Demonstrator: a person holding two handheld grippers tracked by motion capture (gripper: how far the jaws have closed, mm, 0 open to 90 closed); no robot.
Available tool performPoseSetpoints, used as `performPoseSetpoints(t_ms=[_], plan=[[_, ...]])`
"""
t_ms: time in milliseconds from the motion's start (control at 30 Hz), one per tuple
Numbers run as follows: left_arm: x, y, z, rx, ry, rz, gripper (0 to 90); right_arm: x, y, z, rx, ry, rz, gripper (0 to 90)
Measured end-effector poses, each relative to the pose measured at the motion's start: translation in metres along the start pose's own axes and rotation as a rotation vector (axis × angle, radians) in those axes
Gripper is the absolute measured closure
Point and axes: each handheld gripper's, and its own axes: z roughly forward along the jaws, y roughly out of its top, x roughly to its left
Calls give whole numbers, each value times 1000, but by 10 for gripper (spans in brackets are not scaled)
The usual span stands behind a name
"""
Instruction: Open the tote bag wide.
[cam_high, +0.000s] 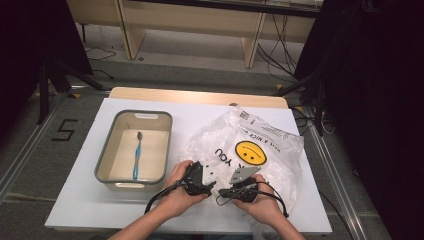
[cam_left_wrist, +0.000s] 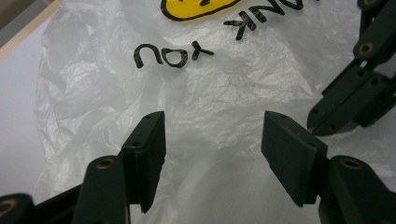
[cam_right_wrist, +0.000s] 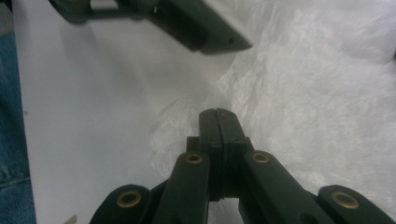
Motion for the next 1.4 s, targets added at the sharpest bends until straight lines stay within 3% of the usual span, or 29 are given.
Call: performPoseSetpoints(t_ms=[233,333,533,667,967,1100,1333,1400], plan=[[-1,0,0,-12,-20,-11,392,-9,2,-21,-78,-52,50,900],[-2,2,-1,-5,-35,12,370,-12,3,-29,-114,-76,64,900],[-2,9,4,-19,-41,55,348,-10,12,-44,-173,-87,44,900],[0,11,12,-19,-43,71,381,-8,19,-55,-224,-90,35,900],[9,22,20,-16,-36,23,740,-6,23,-66,-274,-106,30,900],[12,28,13,-72,-9,-12,890,-8,22,-67,-266,-132,20,899],[19,42,1,-145,17,-50,893,-4,19,-60,-231,-211,-12,365],[19,45,-1,-163,25,-53,893,-2,18,-55,-216,-241,-20,272]])
